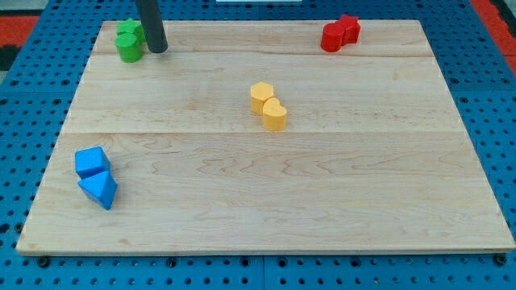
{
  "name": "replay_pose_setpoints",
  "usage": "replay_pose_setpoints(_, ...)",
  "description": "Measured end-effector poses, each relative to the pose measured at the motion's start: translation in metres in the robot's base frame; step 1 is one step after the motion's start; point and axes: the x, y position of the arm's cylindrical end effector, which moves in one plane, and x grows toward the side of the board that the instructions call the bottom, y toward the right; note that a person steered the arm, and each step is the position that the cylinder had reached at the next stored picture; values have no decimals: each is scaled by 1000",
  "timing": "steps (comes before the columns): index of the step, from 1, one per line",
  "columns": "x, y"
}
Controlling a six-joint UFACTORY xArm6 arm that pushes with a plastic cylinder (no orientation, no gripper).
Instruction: Point your arm to yellow hexagon
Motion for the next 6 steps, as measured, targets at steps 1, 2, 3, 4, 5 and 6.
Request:
replay_pose_setpoints(1, 3, 1)
replay_pose_setpoints(2, 23, 47)
replay_pose_setpoints(3, 30, 80)
replay_pose_setpoints(4, 30, 81)
replay_pose_setpoints(5, 30, 82)
replay_pose_setpoints(6, 30, 82)
